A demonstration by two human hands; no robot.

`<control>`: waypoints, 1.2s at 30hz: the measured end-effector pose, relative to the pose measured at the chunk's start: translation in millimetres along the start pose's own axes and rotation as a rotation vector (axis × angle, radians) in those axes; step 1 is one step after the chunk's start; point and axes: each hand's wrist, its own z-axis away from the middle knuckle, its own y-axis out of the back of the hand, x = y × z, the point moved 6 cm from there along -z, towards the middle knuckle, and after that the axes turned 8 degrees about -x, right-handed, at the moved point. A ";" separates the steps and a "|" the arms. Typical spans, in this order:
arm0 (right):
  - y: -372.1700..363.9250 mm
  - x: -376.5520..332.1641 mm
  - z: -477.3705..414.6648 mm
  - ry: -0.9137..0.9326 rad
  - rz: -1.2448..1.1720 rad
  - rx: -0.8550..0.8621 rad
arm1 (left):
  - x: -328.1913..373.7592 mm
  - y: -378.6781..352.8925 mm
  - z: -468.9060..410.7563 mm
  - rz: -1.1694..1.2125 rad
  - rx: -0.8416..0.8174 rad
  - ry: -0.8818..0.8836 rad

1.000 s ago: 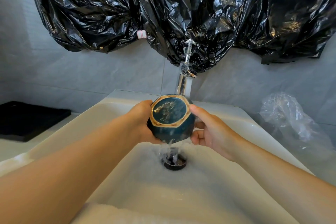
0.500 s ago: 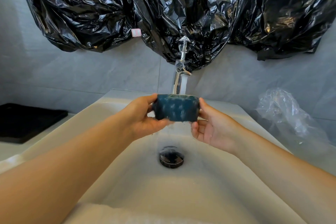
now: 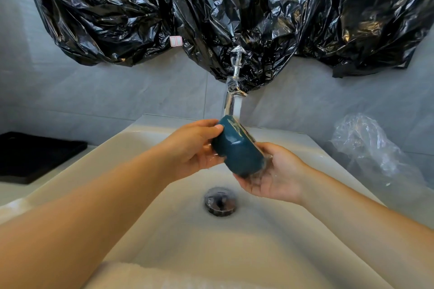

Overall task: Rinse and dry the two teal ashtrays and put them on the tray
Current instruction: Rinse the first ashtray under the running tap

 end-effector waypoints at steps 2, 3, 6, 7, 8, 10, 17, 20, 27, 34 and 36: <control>-0.2 -0.9 -2.5 0.009 0.021 -0.019 | 1.5 0.1 0.5 -0.032 -0.012 -0.020; -1.1 -0.8 -3.1 0.015 0.039 -0.034 | 1.9 -0.6 0.7 -0.068 -0.028 -0.029; -0.9 -1.9 -4.8 0.067 0.077 -0.063 | 2.7 -5.6 1.6 -0.165 -0.080 -0.046; -1.0 -3.2 -4.2 0.089 0.082 -0.067 | 2.7 -6.6 1.5 -0.173 -0.085 -0.048; -0.5 -4.7 -3.8 0.113 0.089 -0.071 | 2.9 -7.1 1.5 -0.172 -0.088 -0.050; -1.8 -8.6 -2.4 0.170 0.103 -0.086 | 3.5 -7.6 1.9 -0.171 -0.093 -0.047; -6.6 -30.4 5.8 0.524 0.391 0.050 | -1.4 5.3 -0.8 -0.136 -0.007 0.029; -6.6 -36.4 12.2 0.600 0.468 0.083 | -4.5 8.0 -0.2 -0.150 0.009 0.090; -10.1 -40.8 14.9 0.631 0.598 0.124 | -3.0 7.8 -0.5 -0.267 0.003 0.059; -14.2 -40.8 9.3 0.526 0.389 -0.034 | -2.6 18.4 2.5 -0.173 0.167 0.078; -14.6 -37.7 8.1 0.430 0.336 -0.099 | -3.7 20.2 3.7 -0.163 0.195 0.087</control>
